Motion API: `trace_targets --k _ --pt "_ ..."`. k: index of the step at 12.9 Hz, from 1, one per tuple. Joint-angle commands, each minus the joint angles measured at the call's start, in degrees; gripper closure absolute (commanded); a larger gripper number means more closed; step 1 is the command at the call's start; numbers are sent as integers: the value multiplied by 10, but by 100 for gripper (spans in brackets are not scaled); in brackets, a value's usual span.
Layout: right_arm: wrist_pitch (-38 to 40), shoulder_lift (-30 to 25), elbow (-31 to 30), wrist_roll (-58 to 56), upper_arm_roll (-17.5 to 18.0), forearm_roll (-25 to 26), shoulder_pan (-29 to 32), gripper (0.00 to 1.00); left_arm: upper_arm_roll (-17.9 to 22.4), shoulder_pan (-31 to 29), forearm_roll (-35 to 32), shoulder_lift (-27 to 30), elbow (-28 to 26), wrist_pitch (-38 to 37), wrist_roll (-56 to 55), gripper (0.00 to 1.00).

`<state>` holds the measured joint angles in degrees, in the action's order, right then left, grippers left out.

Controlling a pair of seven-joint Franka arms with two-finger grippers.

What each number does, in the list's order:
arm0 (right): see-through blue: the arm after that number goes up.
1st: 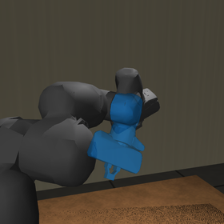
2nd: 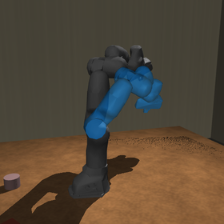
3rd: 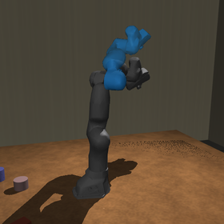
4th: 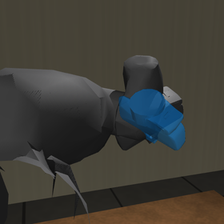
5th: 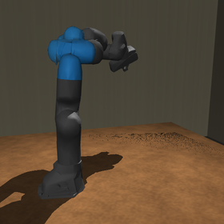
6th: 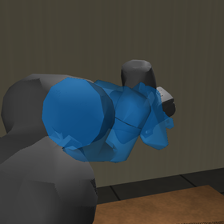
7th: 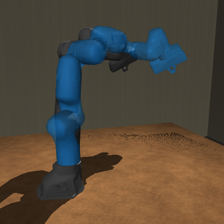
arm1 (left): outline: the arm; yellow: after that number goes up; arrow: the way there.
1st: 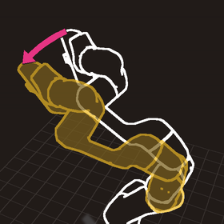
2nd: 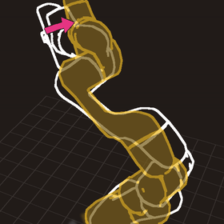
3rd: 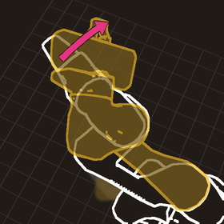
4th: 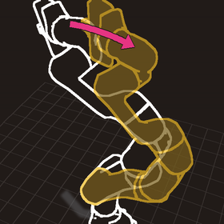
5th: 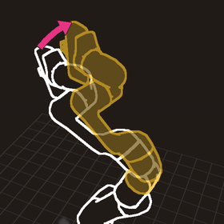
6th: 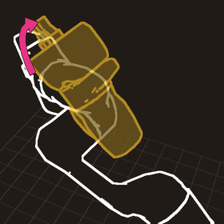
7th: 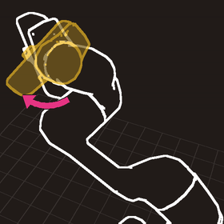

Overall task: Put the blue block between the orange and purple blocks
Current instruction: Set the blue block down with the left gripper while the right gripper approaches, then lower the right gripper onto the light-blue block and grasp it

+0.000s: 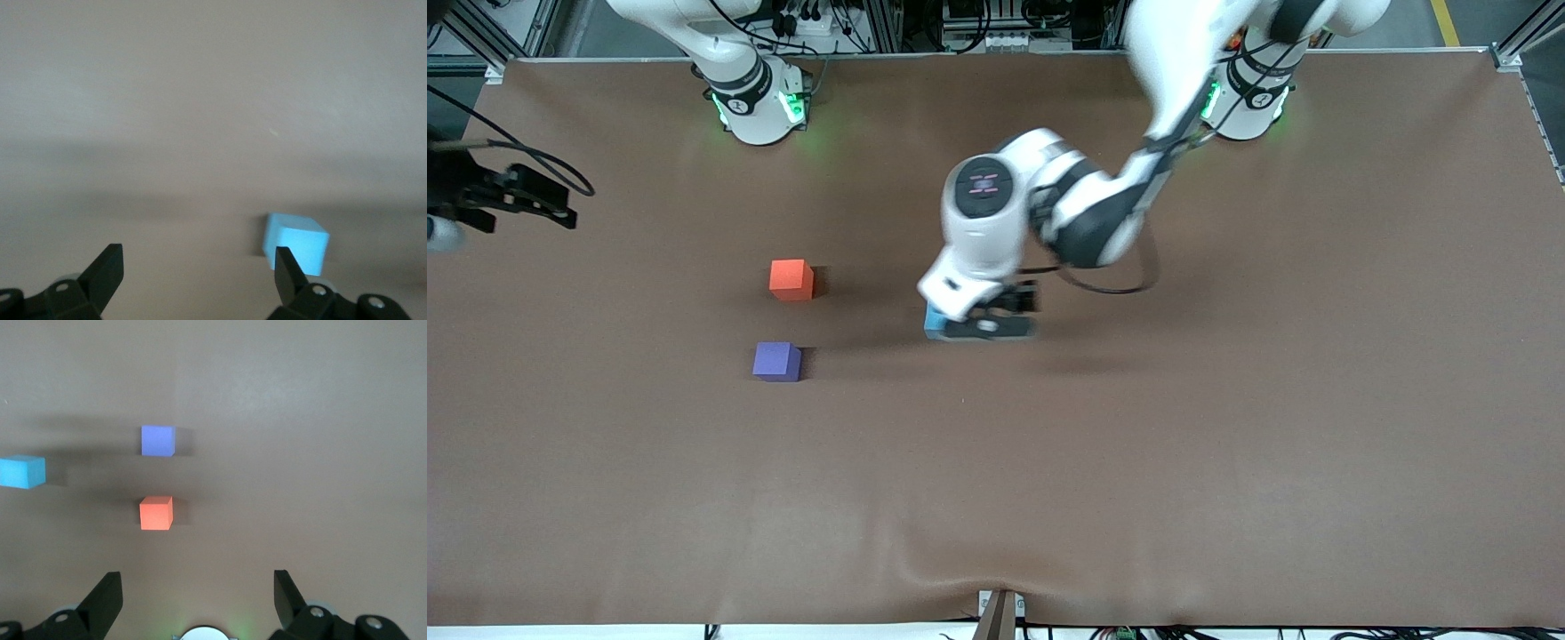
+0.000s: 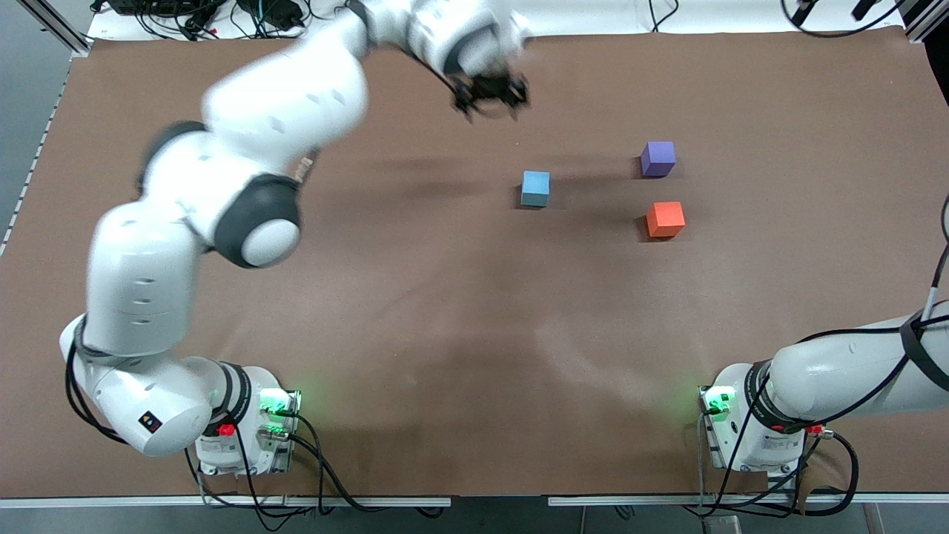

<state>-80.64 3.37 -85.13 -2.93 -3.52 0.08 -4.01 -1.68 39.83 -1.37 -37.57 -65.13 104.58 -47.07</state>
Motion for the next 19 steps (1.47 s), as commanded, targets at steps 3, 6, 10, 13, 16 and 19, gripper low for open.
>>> trace_targets --k 3,6,10,13,16,19 --pt "2 58 2 6 -3 -4 -47 0 -1 -117 -5 143 -53 -151 86 0" --pt "-62 62 -69 105 -2 -76 -72 0 -5 -196 -19 233 -138 -149 150 0" --pt "-165 71 -125 165 1 -109 -135 0 -6 -290 -19 342 -249 -117 233 0" --pt "-228 117 -125 258 1 -108 -197 0 -6 -340 -18 393 -296 -93 317 0" --pt "-310 174 -126 291 0 -102 -255 0 -7 -340 -18 392 -294 -97 318 0" --pt "-397 222 -152 313 0 -101 -298 0 -6 -343 -18 392 -294 -101 318 0"
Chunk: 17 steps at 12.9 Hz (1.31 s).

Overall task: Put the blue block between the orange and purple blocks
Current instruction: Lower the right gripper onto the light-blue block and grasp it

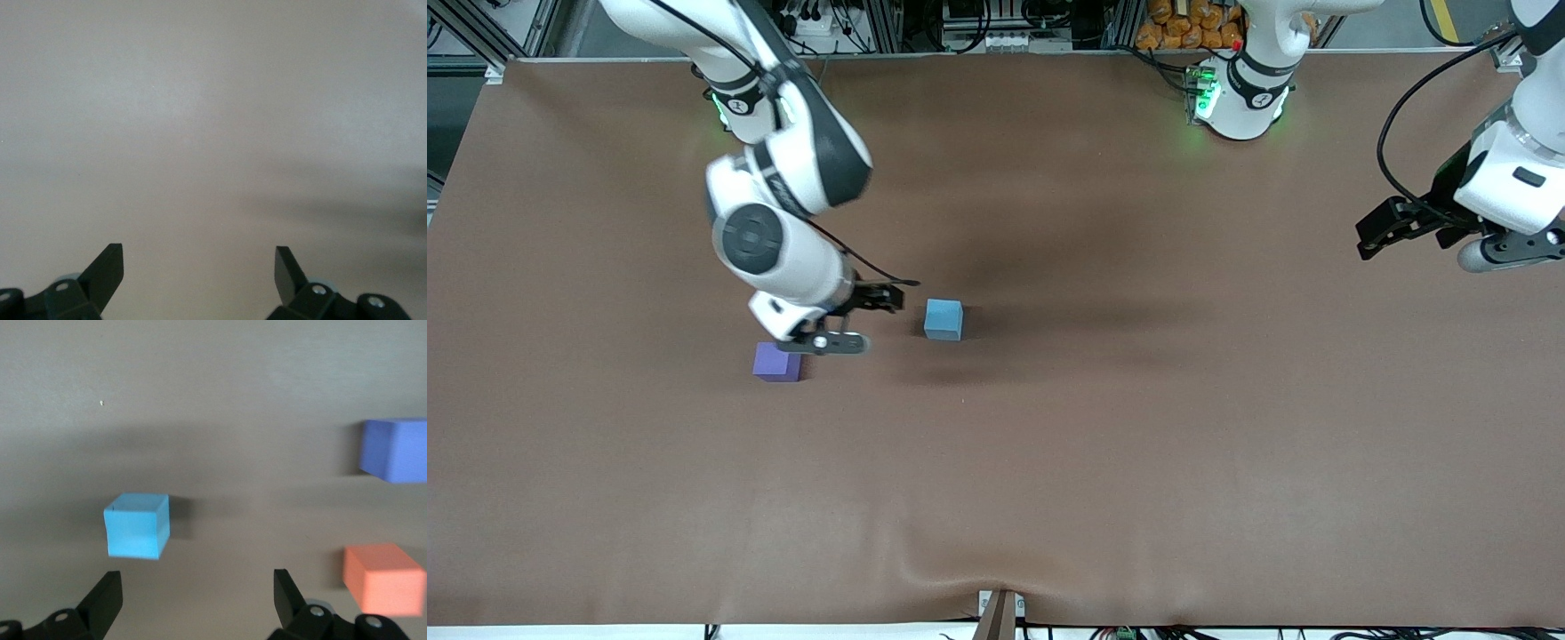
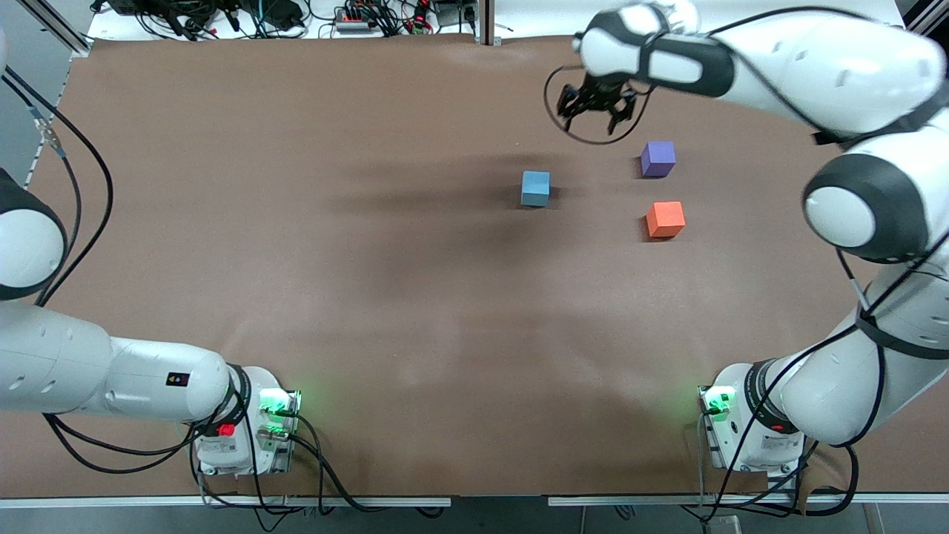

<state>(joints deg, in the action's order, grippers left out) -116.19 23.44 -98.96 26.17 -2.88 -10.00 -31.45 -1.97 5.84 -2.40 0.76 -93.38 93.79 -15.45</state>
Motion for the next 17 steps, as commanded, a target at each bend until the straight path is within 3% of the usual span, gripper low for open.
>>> trace_targets --k 1,4,12,13,14,15,16,17 --pt "-74 34 -22 53 -6 1 -38 0 -3 -3 -7 7 -10 7 -1 0" --pt "-133 71 -21 105 -6 0 -69 0 -4 -3 -8 11 -13 -19 2 0" --pt "-181 122 -20 157 -7 3 -120 0 -3 -5 -8 28 -20 -39 3 0" --pt "-182 124 -21 157 -7 10 -120 6 -3 -5 -8 28 -20 -40 3 0" --pt "-181 126 -21 157 -7 23 -120 33 -3 -5 -8 28 -19 -40 3 0" --pt "-178 124 -19 157 -7 35 -118 79 0 -7 -7 28 -16 -40 3 0" --pt "-176 120 -16 157 -6 35 -114 96 0 -14 -7 26 -14 -40 4 0" --pt "-170 116 -11 153 -7 36 -109 100 0 -20 -4 26 -12 -40 5 0"
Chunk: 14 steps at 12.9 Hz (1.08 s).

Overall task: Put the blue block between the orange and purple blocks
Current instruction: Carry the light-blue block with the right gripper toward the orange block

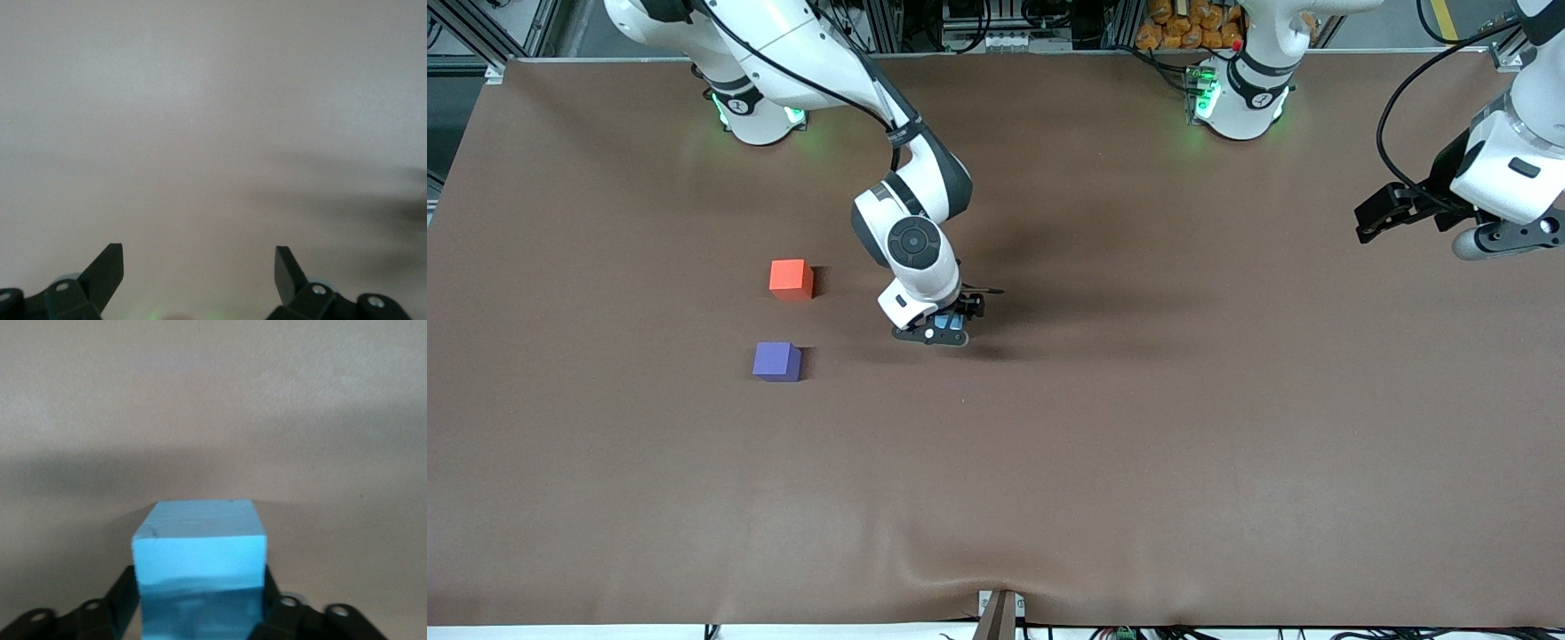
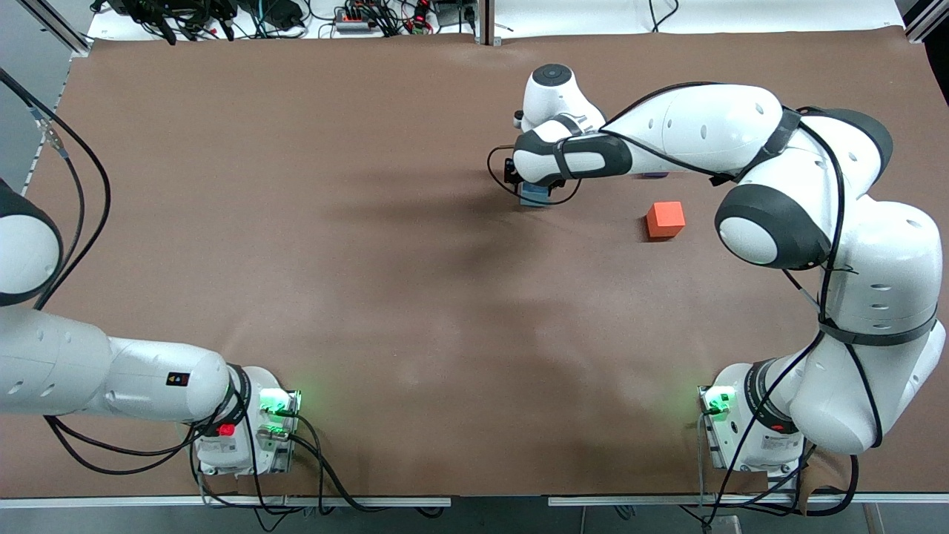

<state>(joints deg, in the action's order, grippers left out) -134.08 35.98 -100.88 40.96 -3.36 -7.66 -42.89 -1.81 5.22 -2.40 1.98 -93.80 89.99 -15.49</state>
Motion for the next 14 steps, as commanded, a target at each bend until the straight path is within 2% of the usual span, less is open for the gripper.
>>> trace_targets --k 1,6,9,11,14 --pt "31 -26 11 3 -6 12 13 100 -1 -14 -1 15 -8 -3 5 0" --pt "212 -150 -4 -42 -6 12 91 100 0 -14 -3 13 10 -3 5 0" --pt "211 -223 -81 -110 -6 12 153 100 -4 -12 -7 10 7 -3 4 0" --pt "177 -262 -151 -194 -6 12 197 100 -5 -13 -7 10 9 -11 6 0" --pt "134 -281 -222 -239 -7 13 226 100 -6 -5 -9 6 10 -7 7 0"
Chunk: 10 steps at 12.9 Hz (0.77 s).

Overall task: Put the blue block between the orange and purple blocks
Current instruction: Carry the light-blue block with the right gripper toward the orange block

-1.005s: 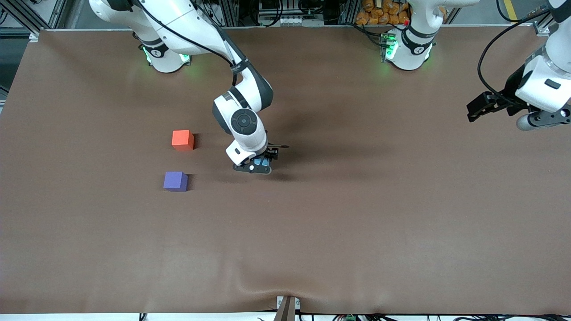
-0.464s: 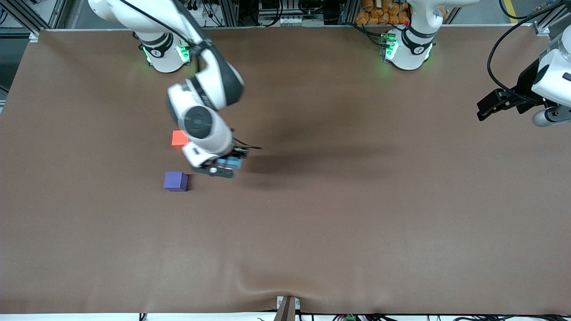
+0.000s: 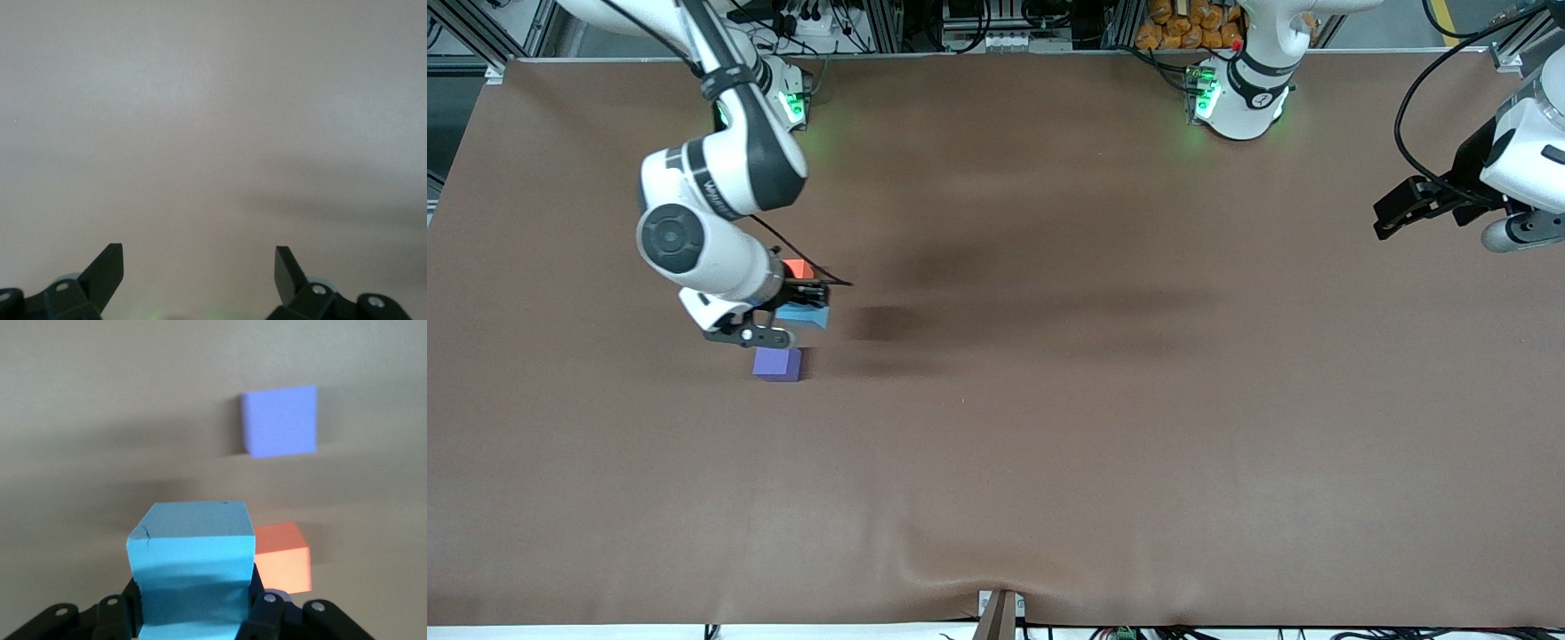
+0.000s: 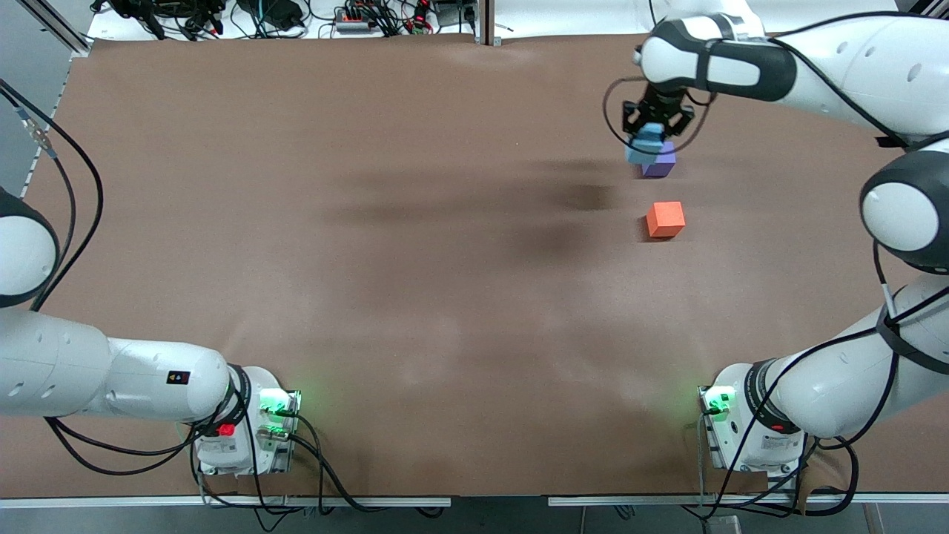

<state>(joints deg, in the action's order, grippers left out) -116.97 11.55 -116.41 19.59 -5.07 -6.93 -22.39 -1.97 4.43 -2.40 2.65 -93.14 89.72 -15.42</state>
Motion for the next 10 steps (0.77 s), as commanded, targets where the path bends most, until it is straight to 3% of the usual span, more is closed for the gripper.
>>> trace_targets --k 1,3,10 --pt "-59 -41 -88 -45 10 6 29 100 -7 5 -8 -1 3 -4 7 0" --pt "-101 -39 -116 -88 10 5 52 100 -21 3 -7 0 2 -7 6 0" --pt "-132 -18 -119 -121 10 5 67 100 -22 3 -7 5 2 -9 7 0"
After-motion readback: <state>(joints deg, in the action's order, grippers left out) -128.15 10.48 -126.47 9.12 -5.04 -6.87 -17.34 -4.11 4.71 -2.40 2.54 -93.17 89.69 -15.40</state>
